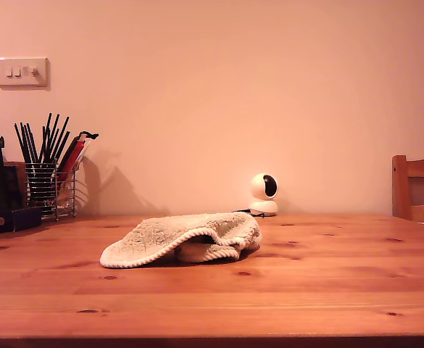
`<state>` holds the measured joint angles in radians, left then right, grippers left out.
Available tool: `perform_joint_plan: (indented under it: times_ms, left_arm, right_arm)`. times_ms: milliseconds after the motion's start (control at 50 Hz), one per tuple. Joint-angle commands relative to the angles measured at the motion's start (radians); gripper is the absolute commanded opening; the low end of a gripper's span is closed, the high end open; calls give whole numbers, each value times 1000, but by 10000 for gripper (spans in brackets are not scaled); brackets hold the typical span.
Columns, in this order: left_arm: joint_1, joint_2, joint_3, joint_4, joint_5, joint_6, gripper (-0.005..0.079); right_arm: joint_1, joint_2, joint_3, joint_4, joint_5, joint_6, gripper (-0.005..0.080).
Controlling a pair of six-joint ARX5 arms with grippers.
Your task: Fold the tea towel in front of you. After folding it, place it to the left side.
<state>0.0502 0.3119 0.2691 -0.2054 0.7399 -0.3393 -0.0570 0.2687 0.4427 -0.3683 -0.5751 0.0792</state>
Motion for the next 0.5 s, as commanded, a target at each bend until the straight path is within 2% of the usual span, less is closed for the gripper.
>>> perform_joint_plan:
  times_ms: [0,160,340,380,480]
  left_arm:
    - [-13,59,35,-1,9,86,-19]
    - [-53,216,102,-12,2,235,-19]
    - [-118,392,175,-11,-59,400,-19]
    - [-136,428,189,-11,-70,500,-18]
    - [-186,510,220,-5,-104,660,-8]
  right_arm:
    - [6,74,18,4,-24,-51,-1]
    - [25,242,62,5,-71,-158,-1]
    - [90,430,121,32,-71,-312,-1]
    - [104,467,134,45,-69,-347,-1]
    - [152,551,162,90,-63,-416,-1]
